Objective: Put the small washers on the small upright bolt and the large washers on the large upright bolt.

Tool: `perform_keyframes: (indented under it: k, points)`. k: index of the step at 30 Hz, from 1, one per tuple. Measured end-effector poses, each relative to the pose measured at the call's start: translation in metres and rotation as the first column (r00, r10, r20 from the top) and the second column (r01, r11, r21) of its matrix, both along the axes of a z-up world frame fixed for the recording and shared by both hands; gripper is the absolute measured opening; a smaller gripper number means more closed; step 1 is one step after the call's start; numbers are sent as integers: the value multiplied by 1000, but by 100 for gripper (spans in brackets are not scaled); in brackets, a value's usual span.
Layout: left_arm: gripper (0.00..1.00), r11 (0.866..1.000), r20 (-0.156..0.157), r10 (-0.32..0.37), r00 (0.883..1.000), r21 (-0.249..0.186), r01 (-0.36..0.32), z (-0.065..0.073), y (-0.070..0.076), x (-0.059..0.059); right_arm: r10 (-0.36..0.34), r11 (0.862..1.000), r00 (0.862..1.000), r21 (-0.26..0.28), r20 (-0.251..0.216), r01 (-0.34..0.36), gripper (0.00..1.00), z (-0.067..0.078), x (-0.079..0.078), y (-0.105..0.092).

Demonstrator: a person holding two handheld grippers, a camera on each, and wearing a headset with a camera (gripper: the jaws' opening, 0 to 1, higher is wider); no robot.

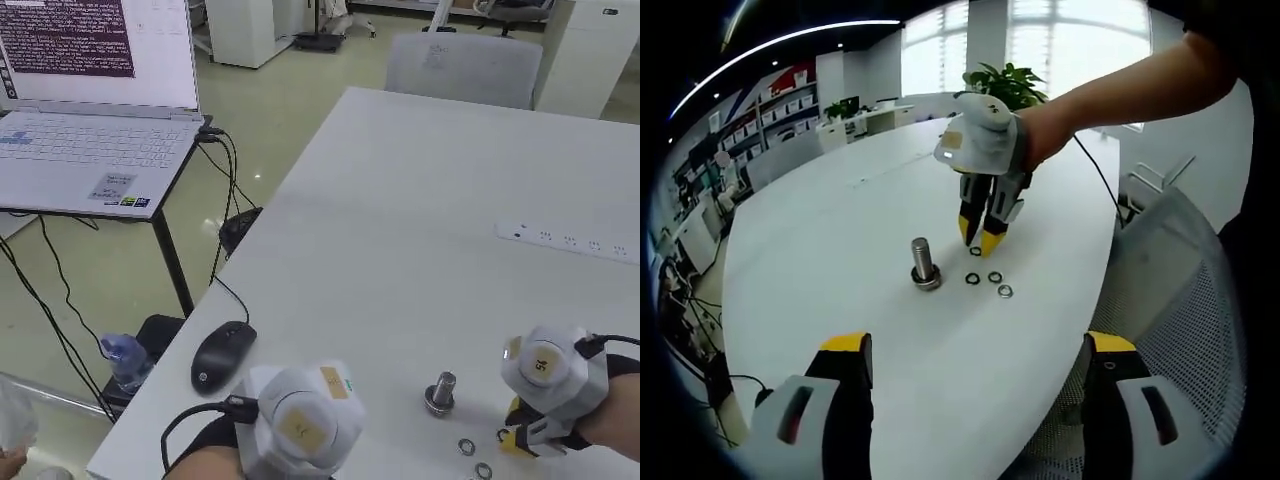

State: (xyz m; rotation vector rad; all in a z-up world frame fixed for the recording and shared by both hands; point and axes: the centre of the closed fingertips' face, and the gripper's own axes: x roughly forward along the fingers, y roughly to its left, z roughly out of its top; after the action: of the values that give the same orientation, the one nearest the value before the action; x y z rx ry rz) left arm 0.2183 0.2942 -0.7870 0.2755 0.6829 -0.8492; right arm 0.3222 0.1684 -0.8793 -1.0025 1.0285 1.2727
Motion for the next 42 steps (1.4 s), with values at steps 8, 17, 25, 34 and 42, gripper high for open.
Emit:
perform_keyframes:
  k: [8, 17, 25, 34, 42]
  points:
    - [85, 1000, -5, -7, 1000, -2, 7, -1, -3, 0, 4, 1000, 1000, -5, 14, -4, 14, 0, -1, 0]
    - [83, 1000, -8, -11, 1000, -2, 11, -1, -4, -2, -19, 1000, 1000, -2, 19, 19, 13, 0, -1, 0]
    - [85, 1000, 2, -21, 1000, 8, 21, -3, -4, -3, -54, 998, 998, 16, 20, 54, 13, 4, -3, -2]
    - [86, 999, -11, -38, 999, 32, 39, -8, -5, -4, -122, 991, 993, 51, -3, 122, 13, 36, -6, -12]
    - [85, 997, -13, -54, 998, 52, 55, -10, -7, -3, -161, 985, 987, 64, -7, 161, 13, 65, -6, -37]
